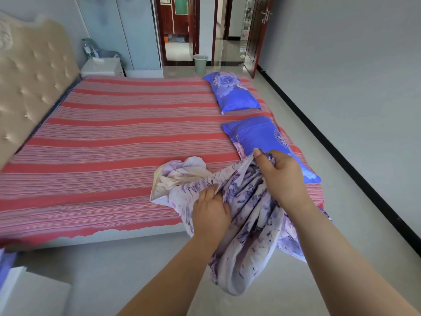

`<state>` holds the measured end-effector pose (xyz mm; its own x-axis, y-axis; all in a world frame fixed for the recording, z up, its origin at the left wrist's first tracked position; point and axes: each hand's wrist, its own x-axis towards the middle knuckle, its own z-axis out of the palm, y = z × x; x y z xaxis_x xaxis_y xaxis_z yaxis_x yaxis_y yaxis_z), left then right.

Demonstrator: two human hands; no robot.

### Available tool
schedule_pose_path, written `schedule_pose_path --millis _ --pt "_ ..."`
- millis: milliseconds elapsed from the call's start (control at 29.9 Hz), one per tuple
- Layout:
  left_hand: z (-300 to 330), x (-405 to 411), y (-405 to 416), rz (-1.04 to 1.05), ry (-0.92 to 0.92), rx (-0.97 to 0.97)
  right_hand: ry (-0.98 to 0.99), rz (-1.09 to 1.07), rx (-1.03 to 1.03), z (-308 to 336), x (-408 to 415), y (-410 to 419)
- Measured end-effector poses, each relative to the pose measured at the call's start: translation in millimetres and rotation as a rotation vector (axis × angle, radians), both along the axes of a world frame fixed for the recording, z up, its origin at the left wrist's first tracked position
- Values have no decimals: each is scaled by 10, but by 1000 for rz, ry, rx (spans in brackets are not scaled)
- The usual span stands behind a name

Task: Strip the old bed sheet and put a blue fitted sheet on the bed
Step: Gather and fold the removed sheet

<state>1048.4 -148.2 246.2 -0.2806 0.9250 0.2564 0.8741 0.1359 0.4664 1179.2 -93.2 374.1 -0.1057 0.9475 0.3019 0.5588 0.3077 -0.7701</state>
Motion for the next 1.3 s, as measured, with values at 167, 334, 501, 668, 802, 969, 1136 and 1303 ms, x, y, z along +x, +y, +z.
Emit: schedule_pose_path --millis 167,334,501,668,802,969,1136,1303 --pt "97 -185 95 76 -60 -187 -6 10 17 21 11 -8" --pt "388 -690 321 170 -38 -91 -37 -42 4 60 167 71" --pt "711 -1036 444 30 66 41 -13 -126 -19 171 332 100" --pt "489 -1084 360 139 242 -335 77 -121 24 276 406 53" --pt "466 -1179 348 155 172 -300 120 -114 45 336 492 69" --pt "618 -1381 393 40 -6 -234 199 -197 -26 239 678 211" --pt "733 -1565 378 155 99 -9 227 -263 -67 67 843 216" --pt "806 -1291 490 -52 181 -52 302 -337 -89 39 956 183"
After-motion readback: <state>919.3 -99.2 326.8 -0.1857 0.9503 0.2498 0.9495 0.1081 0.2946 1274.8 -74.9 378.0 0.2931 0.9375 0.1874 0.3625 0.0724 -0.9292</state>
